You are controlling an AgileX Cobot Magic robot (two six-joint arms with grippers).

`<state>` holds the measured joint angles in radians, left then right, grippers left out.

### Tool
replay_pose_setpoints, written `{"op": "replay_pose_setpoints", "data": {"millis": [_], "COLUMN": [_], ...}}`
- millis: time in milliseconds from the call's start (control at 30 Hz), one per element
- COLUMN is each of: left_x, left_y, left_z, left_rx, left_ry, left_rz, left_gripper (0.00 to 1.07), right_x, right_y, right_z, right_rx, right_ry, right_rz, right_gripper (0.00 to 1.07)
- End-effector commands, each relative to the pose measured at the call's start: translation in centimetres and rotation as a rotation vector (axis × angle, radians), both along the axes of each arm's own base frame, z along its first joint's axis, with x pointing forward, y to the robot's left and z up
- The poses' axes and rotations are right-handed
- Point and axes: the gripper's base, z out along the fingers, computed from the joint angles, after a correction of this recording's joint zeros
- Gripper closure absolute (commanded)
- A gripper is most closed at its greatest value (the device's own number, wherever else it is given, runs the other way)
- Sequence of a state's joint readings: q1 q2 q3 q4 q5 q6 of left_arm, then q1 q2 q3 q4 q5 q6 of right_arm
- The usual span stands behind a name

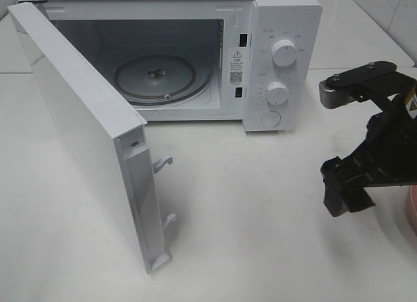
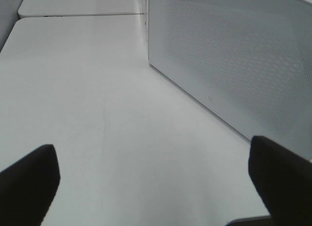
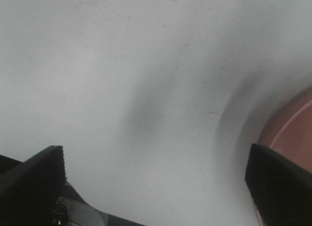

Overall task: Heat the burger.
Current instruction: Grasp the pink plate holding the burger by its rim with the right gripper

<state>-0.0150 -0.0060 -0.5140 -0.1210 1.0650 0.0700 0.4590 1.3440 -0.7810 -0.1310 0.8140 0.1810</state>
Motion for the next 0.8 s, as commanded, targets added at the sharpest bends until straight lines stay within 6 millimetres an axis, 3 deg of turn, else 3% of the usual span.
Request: {"op": "replay_pose_setpoints", "data": {"millis": [33,267,333,433,500,800], "left_x": [-0.1,-0.1,-0.1,-0.1,-0.1,-0.1], "left_y": [0.0,0.0,0.0,0.0,0.0,0.0], "left_z": [0.0,0.0,0.0,0.0,0.0,0.0], "left_rx": [-0.008,-0.008,-0.008,-0.008,-0.008,-0.008], "left_ry": [-0.002,-0.002,-0.002,-0.002,-0.002,-0.002], "left_rz": [-0.001,-0.001,-0.001,-0.001,-0.001,-0.001], "left_gripper": [0.09,0.09,0.09,0.09,0.09,0.09], "right_x": [0.2,0.9,1.2,1.3,1.5,2.0], "right_y": [-1.4,-3.9,-5.6,-6.0,-7.5,-9.3], "right_z": [0.0,0.0,0.0,0.0,0.0,-0.3], "right_rx": [-0.027,-0.047,-0.061,-0.06,-0.06,-0.047], "right_ry": [0.029,0.037,0.034,0.035,0.037,0.021], "right_rz": [-0.061,-0.153,-0.208,-0.224,-0.265,-0.348], "right_gripper": [0.13,0.16,0.18,0.18,0.19,0.21]}}
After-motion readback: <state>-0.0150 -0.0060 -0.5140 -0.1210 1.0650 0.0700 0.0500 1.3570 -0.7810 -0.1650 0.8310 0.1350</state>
